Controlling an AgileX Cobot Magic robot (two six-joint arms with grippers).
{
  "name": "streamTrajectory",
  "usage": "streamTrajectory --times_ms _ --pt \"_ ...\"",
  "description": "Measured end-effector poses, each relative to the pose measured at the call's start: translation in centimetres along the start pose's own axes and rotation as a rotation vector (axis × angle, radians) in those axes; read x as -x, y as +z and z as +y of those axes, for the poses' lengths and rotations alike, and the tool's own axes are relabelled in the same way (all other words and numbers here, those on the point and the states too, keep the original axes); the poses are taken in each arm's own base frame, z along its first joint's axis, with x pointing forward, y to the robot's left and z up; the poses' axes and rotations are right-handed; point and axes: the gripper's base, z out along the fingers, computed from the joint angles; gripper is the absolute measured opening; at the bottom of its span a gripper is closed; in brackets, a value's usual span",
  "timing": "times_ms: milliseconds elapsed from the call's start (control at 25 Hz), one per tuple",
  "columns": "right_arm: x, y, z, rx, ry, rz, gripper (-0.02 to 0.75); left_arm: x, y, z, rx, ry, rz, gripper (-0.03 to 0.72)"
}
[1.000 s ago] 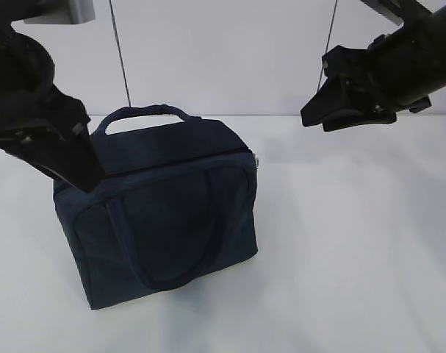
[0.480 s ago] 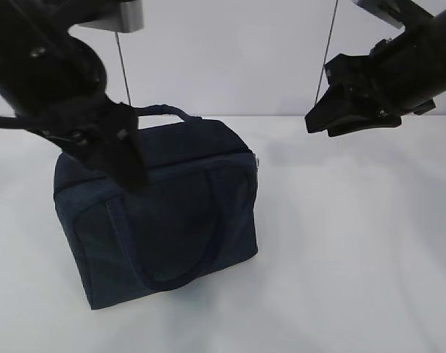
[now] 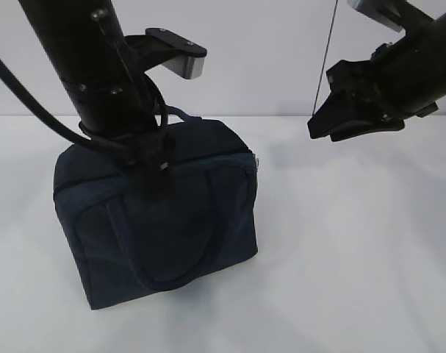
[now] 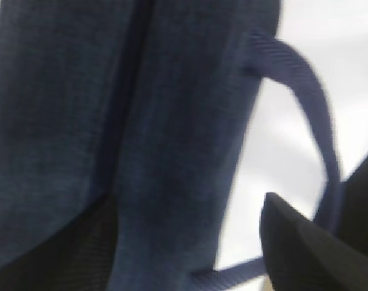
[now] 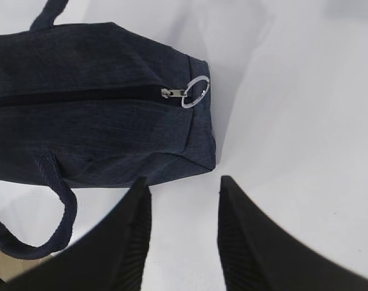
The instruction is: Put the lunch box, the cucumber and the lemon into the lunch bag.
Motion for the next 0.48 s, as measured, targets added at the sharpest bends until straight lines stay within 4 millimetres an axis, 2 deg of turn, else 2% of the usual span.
streamTrajectory --times_ms 320,400,480 --pt "0.0 0.4 -0.2 -0.001 0.005 0.015 0.266 0.8 2.6 0.9 0.044 0.113 0.074 0.508" --pt "0.0 0.4 -0.2 -0.001 0.005 0.015 0.266 0.8 3.0 1.0 0.044 0.137 0.084 0.449" --pt "0.0 0.4 -0.2 -0.002 0.004 0.015 0.265 0.9 3.4 0.9 0.047 0.172 0.095 0.342"
